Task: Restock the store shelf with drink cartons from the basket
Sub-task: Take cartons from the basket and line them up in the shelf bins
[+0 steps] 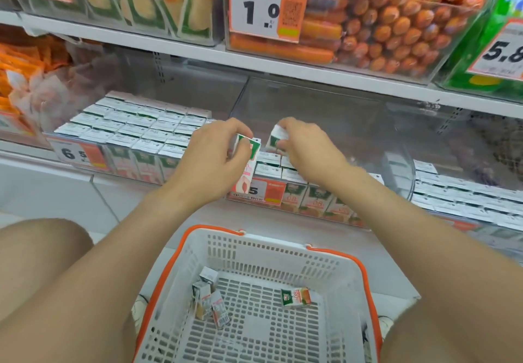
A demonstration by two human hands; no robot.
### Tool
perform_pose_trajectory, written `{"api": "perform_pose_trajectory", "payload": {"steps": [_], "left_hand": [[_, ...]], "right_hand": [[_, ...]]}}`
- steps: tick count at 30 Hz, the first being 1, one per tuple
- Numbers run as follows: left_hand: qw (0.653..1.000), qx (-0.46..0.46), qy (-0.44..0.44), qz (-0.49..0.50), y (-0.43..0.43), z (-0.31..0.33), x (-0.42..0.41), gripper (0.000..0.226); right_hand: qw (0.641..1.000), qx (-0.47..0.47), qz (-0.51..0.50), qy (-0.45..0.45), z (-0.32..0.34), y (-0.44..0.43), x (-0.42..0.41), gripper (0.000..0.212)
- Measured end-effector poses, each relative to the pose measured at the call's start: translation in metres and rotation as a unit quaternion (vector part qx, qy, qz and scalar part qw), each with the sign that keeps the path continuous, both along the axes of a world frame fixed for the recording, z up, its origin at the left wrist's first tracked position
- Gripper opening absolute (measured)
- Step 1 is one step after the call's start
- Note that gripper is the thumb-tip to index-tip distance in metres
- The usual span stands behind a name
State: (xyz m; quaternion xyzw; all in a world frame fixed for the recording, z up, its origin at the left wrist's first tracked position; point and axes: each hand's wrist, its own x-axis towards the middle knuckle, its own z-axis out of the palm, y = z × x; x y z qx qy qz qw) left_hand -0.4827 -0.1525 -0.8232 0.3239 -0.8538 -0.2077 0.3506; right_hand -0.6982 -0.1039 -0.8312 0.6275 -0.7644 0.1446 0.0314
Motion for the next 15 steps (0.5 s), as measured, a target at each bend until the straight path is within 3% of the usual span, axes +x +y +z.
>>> {"api": "perform_pose_trajectory", "payload": {"steps": [4,8,11,13,15], "left_hand": [[0.999,-0.027,-0.033,-0.004,-0.003,0.0,-0.008,0.018],[1.0,0.001,-0.009,0.001,-0.001,0.002,-0.01,0.016],[0.997,0.075,0.035,-0.008,-0.001,0.003,-0.007,0.016],[0.987,0.141,0.08,-0.006,0.0,0.006,-0.003,0.016],[0.972,0.2,0.123,-0.007,0.001,0.013,0.002,0.017]], "right_hand": [[0.993,0.064,0.057,-0.082,-0.011,-0.021,-0.001,0.033],[0.984,0.107,0.072,-0.119,-0.008,-0.023,-0.009,0.034],[0.99,0.007,0.052,-0.134,0.002,-0.013,-0.001,0.047],[0.967,-0.089,0.046,-0.234,0.015,-0.001,0.016,0.061],[0.934,-0.113,0.101,-0.323,0.026,0.014,0.035,0.052]]}}
